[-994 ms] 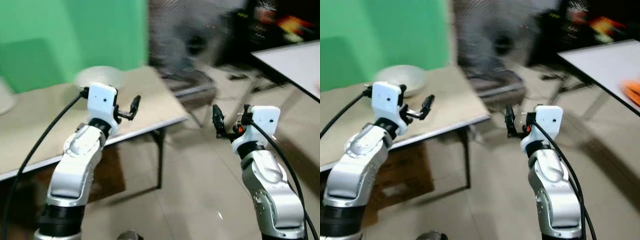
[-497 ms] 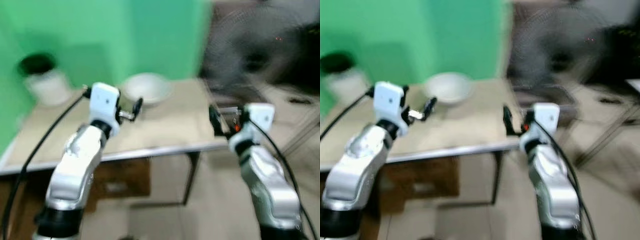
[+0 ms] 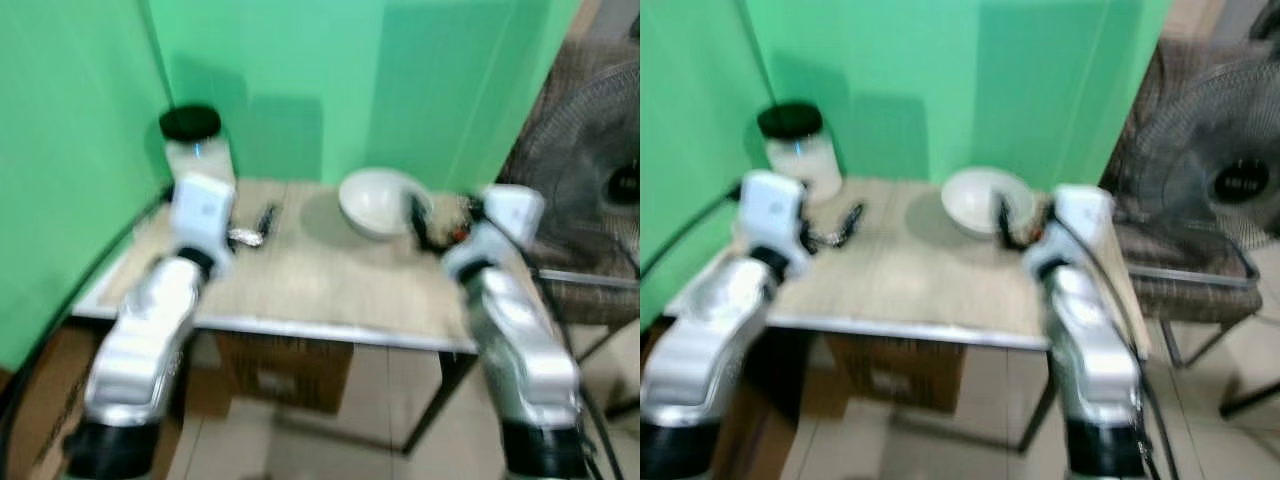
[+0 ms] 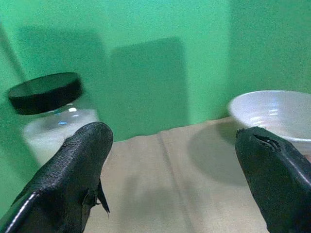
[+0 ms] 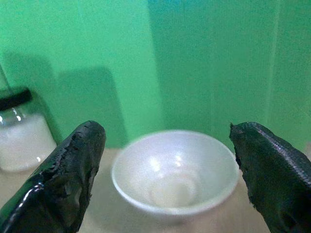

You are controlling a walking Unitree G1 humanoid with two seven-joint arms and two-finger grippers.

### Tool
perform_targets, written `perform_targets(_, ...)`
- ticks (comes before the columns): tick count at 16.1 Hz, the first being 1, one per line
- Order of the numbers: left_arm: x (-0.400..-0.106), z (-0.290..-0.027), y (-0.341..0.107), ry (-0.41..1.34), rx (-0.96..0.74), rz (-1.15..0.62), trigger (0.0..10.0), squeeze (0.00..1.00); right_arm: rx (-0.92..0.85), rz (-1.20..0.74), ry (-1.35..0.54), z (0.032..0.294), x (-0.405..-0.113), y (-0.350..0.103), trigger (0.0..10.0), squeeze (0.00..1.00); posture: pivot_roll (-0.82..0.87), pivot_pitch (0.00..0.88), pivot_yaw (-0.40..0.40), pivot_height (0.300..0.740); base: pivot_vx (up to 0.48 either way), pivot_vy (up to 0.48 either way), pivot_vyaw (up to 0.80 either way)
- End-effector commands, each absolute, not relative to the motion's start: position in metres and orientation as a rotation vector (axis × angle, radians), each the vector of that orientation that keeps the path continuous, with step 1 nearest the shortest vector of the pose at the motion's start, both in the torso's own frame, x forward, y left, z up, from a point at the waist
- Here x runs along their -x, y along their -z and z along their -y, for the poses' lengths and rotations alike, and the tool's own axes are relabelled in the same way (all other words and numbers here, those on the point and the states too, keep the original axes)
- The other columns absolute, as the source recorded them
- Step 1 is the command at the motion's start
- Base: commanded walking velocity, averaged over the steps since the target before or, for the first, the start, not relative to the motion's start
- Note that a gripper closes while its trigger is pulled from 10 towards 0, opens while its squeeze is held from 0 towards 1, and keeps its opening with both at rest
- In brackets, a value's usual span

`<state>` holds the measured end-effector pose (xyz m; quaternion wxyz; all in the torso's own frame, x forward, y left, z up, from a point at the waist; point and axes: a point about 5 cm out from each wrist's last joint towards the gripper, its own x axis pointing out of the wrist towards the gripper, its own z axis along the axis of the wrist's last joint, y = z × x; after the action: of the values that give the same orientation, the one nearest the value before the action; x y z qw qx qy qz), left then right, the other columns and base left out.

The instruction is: Setting the table

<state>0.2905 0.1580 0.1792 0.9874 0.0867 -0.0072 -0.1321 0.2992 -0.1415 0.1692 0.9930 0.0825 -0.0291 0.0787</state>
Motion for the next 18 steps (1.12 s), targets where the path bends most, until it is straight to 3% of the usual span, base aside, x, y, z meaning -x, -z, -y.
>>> perform_targets(1, -0.291, -0.147, -0.181, 0.318, -0.171, 0.027, 10.0, 0.00, -0.163, 0.027, -0.085, 0.162, -0.304, -0.166, 10.0, 1.00, 0.09, 0.000, -0.007, 0.740, 0.266, 0.000, 0.00)
perform_targets(5, -0.294, -0.144, -0.178, 0.340, -0.168, 0.024, 10.0, 0.00, -0.167, -0.003, -0.070, 0.169, -0.320, -0.173, 10.0, 1.00, 0.08, 0.000, -0.012, 0.740, 0.268, 0.000, 0.00)
perform_targets(18, -0.293, -0.135, -0.175, 0.435, -0.209, 0.027, 10.0, 0.00, -0.302, -0.374, 0.061, 0.202, -0.367, -0.133, 10.0, 1.00, 0.11, 0.000, -0.042, 0.740, 0.285, 0.000, 0.00)
